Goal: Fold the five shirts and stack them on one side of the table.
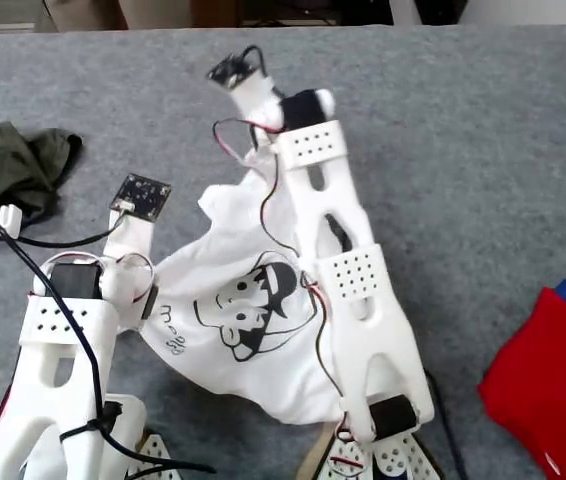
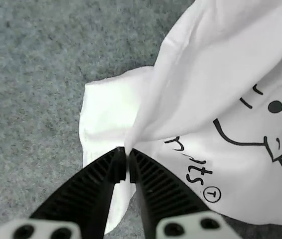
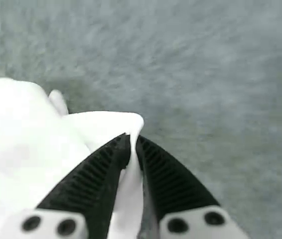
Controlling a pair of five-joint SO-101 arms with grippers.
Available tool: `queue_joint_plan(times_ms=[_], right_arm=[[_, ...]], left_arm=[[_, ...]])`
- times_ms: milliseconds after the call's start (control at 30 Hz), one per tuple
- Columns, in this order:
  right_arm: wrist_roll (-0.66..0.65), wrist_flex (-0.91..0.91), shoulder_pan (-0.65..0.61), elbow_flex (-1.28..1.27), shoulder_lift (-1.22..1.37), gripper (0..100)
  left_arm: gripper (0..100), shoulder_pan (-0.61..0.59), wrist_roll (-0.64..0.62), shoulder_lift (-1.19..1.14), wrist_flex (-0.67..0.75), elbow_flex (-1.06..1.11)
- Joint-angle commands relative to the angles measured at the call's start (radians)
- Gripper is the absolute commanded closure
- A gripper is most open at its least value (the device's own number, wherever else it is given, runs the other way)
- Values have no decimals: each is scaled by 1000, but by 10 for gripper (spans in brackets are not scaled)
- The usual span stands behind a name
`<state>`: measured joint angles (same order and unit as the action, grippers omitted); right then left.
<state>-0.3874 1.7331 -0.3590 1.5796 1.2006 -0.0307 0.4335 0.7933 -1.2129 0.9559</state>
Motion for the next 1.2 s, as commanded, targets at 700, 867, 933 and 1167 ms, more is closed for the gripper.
queue_joint_plan(times_ms=[700, 867, 933, 1167], right_arm=[[143, -292, 191, 81, 133, 994], [150, -315, 209, 82, 145, 994], [144, -324, 213, 76, 148, 994], [143, -327, 216, 77, 148, 994]], left_arm=[[914, -37, -400, -386, 371, -232], [752, -170, -448, -607, 253, -468], [731, -221, -448, -671, 170, -574], [732, -318, -356, -808, -84, -918]])
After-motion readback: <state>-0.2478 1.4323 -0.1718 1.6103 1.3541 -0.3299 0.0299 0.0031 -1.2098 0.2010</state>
